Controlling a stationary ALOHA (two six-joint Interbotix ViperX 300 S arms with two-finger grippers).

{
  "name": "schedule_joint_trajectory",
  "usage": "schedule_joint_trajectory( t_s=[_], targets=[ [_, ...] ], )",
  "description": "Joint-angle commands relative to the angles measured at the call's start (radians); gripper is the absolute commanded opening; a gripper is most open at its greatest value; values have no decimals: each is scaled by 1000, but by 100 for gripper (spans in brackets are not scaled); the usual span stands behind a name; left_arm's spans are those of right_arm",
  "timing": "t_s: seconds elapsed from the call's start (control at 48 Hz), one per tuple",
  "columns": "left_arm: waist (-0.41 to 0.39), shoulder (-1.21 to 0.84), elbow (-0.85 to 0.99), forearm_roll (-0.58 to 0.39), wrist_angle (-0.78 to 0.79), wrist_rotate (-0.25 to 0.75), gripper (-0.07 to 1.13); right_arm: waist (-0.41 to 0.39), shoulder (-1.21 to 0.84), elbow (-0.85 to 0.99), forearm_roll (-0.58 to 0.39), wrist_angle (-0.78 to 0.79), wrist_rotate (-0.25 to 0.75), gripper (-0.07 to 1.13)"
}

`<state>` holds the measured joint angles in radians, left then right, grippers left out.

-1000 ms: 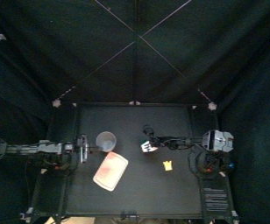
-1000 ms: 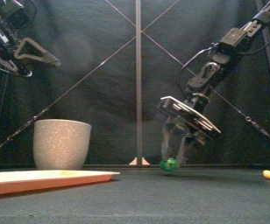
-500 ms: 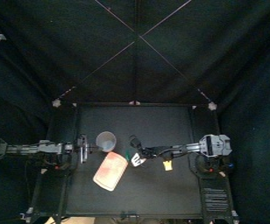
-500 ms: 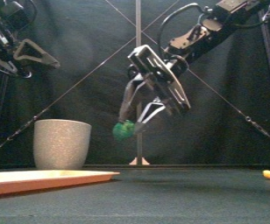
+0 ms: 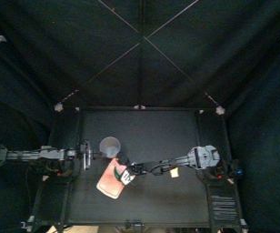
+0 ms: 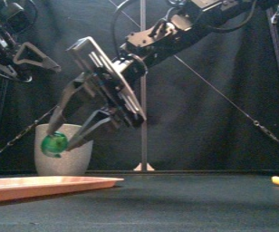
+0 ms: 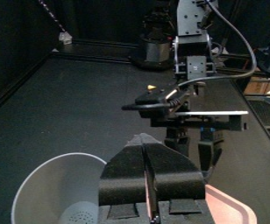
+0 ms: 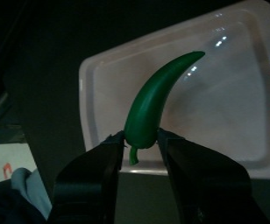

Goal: Pick the green pepper then place it on the pink plate
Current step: Place green pepper on the pink plate

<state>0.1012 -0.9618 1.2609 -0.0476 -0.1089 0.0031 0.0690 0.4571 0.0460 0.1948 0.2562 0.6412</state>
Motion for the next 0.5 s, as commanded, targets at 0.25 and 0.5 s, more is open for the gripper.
schedule_joint_trajectory(
  t_s=[0.25,0.5],
  targets=[
    [3,3,-14,3,-3,2,10,14,49,-100,-67,103,5,72],
    [3,3,-14,0,-2,2,10,38,69,-117,-158,103,6,72]
  ],
)
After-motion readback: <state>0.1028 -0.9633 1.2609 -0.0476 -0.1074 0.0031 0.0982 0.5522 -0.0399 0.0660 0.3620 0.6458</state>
